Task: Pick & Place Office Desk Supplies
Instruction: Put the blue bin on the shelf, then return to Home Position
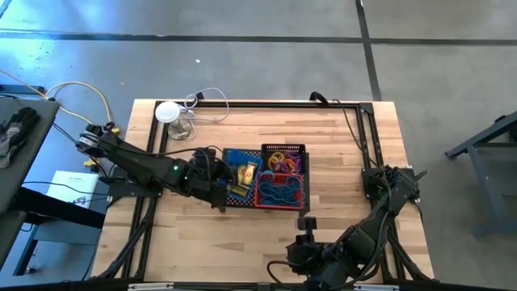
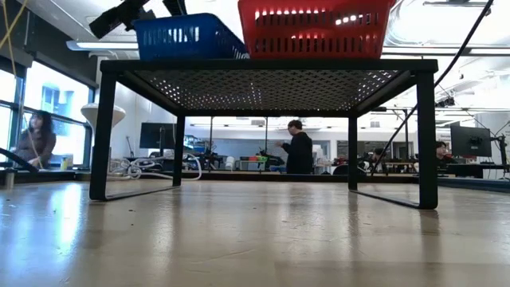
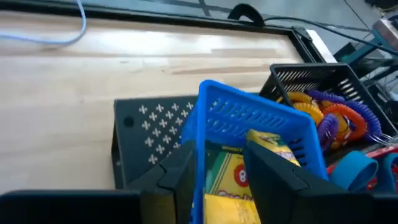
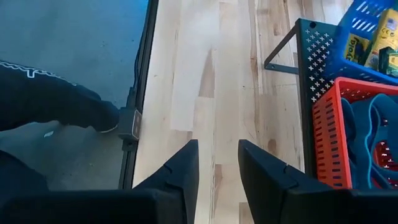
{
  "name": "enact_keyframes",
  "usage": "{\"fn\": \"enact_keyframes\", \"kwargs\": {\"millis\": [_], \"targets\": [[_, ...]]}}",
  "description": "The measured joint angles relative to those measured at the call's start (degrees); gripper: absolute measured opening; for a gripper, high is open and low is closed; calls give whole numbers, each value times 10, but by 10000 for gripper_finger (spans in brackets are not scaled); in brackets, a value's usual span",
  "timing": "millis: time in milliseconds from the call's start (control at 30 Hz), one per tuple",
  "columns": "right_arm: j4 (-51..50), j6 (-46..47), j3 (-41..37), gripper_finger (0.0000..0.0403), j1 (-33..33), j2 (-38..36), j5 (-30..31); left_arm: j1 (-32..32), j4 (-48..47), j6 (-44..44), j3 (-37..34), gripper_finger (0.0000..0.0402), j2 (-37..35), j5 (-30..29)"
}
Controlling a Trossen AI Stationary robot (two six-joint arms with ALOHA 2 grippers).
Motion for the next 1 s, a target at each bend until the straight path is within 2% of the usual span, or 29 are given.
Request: {"fn": "enact_keyframes", "kwargs": {"millis": [167, 367, 567, 633, 700, 767, 833, 900, 1000], "targets": [[25, -15, 0, 101, -5, 0, -33, 0, 4, 30, 0, 129, -7, 2], [48, -30, 0, 101, -12, 0, -39, -1, 3, 79, 0, 129, -10, 13], [75, -147, 0, 100, -32, 7, -30, -17, 4, 271, 0, 129, -73, -14], [105, -152, 0, 95, -46, 6, -9, -26, 6, 317, 0, 127, -107, -6], [117, -152, 1, 81, -62, 5, -5, -37, 7, 381, 1, 119, -143, 29], [79, -150, 0, 57, -71, -1, -6, -48, 6, 437, 1, 104, -176, 75], [22, -138, 0, 25, -75, -13, -8, -63, -2, 466, 1, 85, -204, 94], [-36, -117, 0, 9, -74, -31, -12, -81, -24, 492, 1, 61, -229, 88], [-101, -107, 0, 5, -68, -56, -8, -100, -82, 517, 1, 21, -266, 65]]}}
